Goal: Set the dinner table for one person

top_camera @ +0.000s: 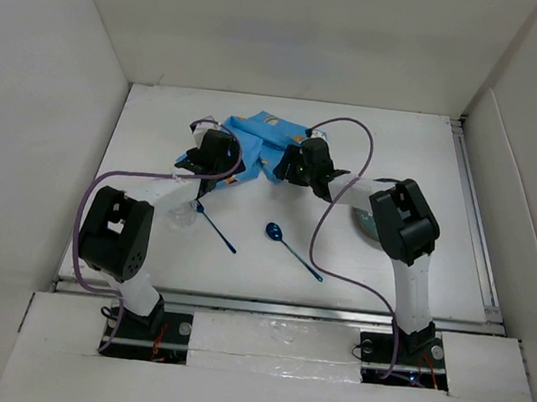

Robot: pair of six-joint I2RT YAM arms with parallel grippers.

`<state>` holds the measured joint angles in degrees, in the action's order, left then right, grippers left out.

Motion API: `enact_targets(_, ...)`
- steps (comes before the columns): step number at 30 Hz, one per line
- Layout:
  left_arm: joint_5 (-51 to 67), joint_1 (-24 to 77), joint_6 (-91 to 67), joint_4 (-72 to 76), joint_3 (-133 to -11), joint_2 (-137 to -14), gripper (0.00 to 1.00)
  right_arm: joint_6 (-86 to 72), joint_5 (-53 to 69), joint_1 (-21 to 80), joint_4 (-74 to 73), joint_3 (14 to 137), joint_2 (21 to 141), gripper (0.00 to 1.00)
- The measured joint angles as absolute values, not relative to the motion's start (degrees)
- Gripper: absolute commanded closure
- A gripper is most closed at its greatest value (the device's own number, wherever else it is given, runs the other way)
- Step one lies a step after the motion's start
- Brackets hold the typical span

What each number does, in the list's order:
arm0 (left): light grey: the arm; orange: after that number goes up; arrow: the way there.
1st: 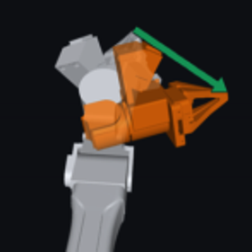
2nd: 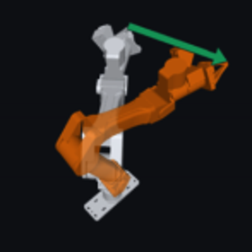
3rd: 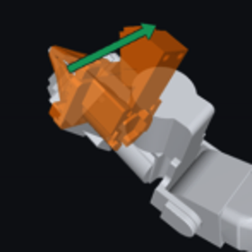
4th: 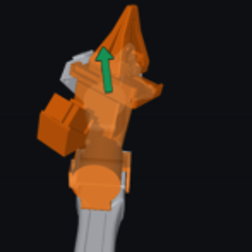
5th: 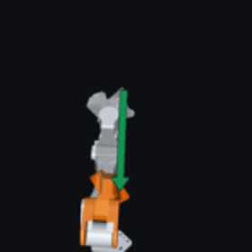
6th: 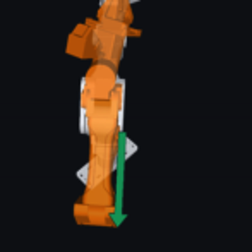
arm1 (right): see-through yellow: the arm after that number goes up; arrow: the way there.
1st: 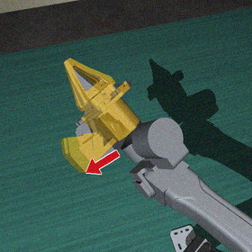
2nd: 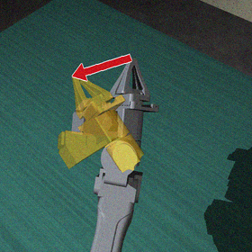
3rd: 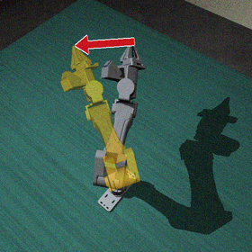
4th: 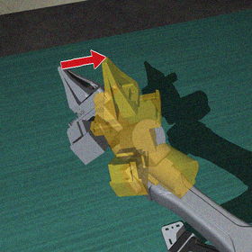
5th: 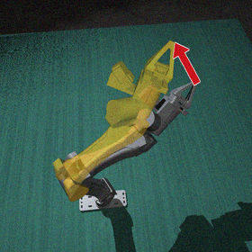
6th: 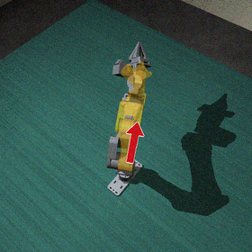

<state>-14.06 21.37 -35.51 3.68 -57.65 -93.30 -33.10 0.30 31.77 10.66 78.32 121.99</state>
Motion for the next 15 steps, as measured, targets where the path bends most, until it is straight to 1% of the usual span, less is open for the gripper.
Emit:
enact_targets(1, -14.3, 21.4, -35.6, 3.8, -57.6, -93.3, 0.29, -34.8, 0.5, 31.8, 10.7, 78.7, 122.3, 0.5)
enact_targets(2, -14.5, 21.4, -35.6, 3.7, -57.6, -93.3, 0.29, -35.0, 0.5, 31.7, 10.8, 80.4, 123.6, 0.51)
enact_targets(4, -14.6, 21.4, -35.9, 3.8, -57.5, -93.4, 0.29, -36.6, 0.5, 31.6, 10.4, 81.7, 124.8, 0.75)
enact_targets(5, -14.6, 21.4, -36.1, 4.1, -57.3, -93.6, 0.29, -37.4, 0.5, 31.5, 10.3, 82.0, 125.2, 0.84)
enact_targets(6, -14.5, 21.4, -36.3, 4.6, -56.9, -93.8, 0.29, -38.1, 0.4, 31.4, 10.2, 82.1, 125.4, 0.96)
enact_targets(7, -14.3, 21.4, -36.6, 5.0, -56.3, -94.0, 0.3, -38.7, 0.1, 31.3, 10.0, 82.0, 125.4, 0.99)
enact_targets(8, -14.0, 21.4, -36.9, 5.7, -55.3, -94.2, 0.3, -39.1, -0.3, 31.0, 10.2, 81.8, 125.4, 1.0)
enact_targets(11, -13.6, 21.7, -37.7, 7.0, -51.7, -94.2, 0.3, -39.4, -1.9, 29.6, 11.0, 79.8, 123.8, 1.0)
enact_targets(15, -13.7, 22.9, -38.5, 7.2, -50.2, -94.3, 0.3, -38.3, -4.4, 25.6, 11.0, 75.8, 118.1, 1.0)
